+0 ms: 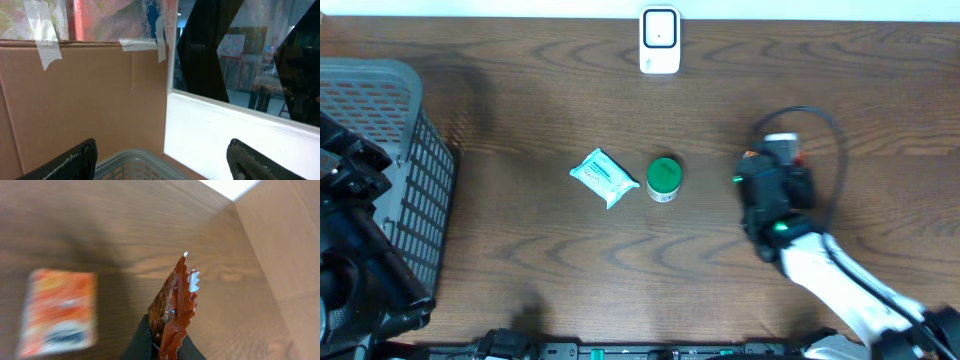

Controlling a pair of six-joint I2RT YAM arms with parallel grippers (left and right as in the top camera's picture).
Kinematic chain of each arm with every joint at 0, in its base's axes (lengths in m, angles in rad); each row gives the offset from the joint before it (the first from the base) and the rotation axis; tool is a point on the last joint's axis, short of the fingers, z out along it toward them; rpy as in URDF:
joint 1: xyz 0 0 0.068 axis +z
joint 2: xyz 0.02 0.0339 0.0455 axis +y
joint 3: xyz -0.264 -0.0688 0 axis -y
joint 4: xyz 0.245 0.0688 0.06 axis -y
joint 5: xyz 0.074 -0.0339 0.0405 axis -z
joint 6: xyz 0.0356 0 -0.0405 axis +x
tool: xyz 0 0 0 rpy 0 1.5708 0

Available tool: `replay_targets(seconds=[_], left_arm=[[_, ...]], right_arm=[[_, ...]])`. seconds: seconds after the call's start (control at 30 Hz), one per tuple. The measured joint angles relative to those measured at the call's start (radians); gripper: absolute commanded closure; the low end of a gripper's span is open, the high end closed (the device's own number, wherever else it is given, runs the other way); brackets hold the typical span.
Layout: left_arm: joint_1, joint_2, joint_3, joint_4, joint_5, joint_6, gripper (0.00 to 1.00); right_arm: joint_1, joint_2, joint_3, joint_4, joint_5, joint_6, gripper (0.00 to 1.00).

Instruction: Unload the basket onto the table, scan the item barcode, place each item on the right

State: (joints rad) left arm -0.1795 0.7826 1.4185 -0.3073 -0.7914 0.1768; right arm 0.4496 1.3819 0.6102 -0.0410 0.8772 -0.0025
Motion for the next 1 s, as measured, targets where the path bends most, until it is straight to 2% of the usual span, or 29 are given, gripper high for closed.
replay_targets(seconds=[0.13, 0.27, 0.3, 0.33, 0.4, 0.43, 0.47, 0.5, 0.63, 0.67, 0.7, 0.73, 0.77, 0.8, 0.83, 1.0], left_arm=[[0.0, 0.0, 0.0, 0.0, 0.0, -0.002, 0.17], [0.0, 0.0, 0.0, 0.0, 0.0, -0.002, 0.17], [0.0, 0.0, 0.0, 0.0, 0.0, -0.002, 0.17], [0.0, 0.0, 0.0, 0.0, 0.0, -0.002, 0.17], [0.0, 0.0, 0.0, 0.0, 0.0, -0.002, 0.17], [0.0, 0.0, 0.0, 0.0, 0.0, -0.002, 0.17], [0.0, 0.0, 0.0, 0.0, 0.0, -0.002, 0.17], [0.0, 0.0, 0.0, 0.0, 0.0, -0.002, 0.17], [0.0, 0.0, 0.0, 0.0, 0.0, -0.002, 0.17], [0.0, 0.0, 0.0, 0.0, 0.0, -0.002, 0.17], [0.0, 0.0, 0.0, 0.0, 0.0, -0.002, 0.17], [0.0, 0.0, 0.0, 0.0, 0.0, -0.002, 0.17], [0.0, 0.0, 0.0, 0.0, 0.0, -0.002, 0.17], [0.0, 0.0, 0.0, 0.0, 0.0, -0.002, 0.17], [0.0, 0.0, 0.0, 0.0, 0.0, -0.002, 0.17], [0.0, 0.0, 0.0, 0.0, 0.0, -0.002, 0.17]], right_arm=[[0.158, 0.118, 0.027, 0.0, -0.007, -0.011, 0.99], [0.269, 0.155, 0.029, 0.0, -0.12, -0.007, 0.81], [0.288, 0.155, 0.029, 0.001, -0.154, 0.001, 0.7], [0.31, 0.155, 0.031, 0.001, -0.198, 0.016, 0.51], [0.342, 0.155, 0.038, -0.016, -0.295, 0.054, 0.31], [0.354, 0.155, 0.043, -0.026, -0.338, 0.069, 0.14], [0.364, 0.155, 0.047, -0.031, -0.381, 0.081, 0.03], [0.375, 0.154, 0.051, -0.04, -0.436, 0.102, 0.01], [0.398, 0.127, 0.076, -0.117, -0.575, 0.15, 0.01], [0.398, 0.109, 0.084, -0.145, -0.595, 0.159, 0.04], [0.398, 0.085, 0.095, -0.173, -0.611, 0.168, 0.24], [0.398, 0.055, 0.107, -0.201, -0.624, 0.178, 0.57], [0.397, 0.031, 0.118, -0.227, -0.63, 0.185, 0.8], [0.396, -0.004, 0.13, -0.254, -0.64, 0.19, 0.96], [0.393, -0.042, 0.143, -0.277, -0.647, 0.198, 0.99], [0.327, -0.161, 0.177, -0.394, -0.666, 0.24, 0.99]])
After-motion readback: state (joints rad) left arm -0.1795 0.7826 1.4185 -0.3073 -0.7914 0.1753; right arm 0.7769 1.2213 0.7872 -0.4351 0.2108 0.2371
